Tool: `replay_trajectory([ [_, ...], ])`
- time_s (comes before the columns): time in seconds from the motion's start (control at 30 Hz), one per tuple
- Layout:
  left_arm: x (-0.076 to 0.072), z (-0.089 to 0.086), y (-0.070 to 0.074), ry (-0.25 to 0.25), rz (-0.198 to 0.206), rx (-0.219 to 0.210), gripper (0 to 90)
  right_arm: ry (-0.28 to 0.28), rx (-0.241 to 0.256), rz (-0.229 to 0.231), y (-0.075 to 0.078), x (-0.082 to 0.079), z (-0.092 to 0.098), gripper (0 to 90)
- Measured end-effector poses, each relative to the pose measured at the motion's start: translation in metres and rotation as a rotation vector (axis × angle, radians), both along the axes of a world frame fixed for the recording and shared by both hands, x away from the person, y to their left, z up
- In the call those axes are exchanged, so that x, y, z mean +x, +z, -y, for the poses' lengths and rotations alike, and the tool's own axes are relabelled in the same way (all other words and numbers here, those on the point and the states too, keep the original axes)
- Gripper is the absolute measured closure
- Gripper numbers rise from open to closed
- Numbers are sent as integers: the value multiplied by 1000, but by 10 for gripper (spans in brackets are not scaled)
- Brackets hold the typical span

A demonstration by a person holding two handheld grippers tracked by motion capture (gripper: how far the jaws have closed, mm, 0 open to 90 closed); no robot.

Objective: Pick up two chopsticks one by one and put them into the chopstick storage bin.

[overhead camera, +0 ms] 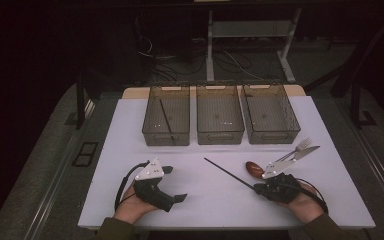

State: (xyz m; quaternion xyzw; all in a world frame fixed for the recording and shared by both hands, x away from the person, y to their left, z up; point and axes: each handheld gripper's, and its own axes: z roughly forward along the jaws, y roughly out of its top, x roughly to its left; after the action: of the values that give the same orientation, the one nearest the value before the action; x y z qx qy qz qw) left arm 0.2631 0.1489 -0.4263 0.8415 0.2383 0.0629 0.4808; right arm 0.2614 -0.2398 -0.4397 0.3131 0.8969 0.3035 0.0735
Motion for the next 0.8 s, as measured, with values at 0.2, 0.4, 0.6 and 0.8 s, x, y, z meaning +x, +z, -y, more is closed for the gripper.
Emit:
replay_trajectory([
  [0.2,0,0,0,-1,1,1,0,-9,36,-9,4,2,3,857],
  [0.4,0,0,0,3,0,-5,0,-22,107,3,15,2,11,858],
  [0.6,0,0,0,1,3,0,0,-37,163,10,22,1,16,858],
  [0.8,0,-1,1,-2,5,4,0,-50,210,23,29,1,21,858],
])
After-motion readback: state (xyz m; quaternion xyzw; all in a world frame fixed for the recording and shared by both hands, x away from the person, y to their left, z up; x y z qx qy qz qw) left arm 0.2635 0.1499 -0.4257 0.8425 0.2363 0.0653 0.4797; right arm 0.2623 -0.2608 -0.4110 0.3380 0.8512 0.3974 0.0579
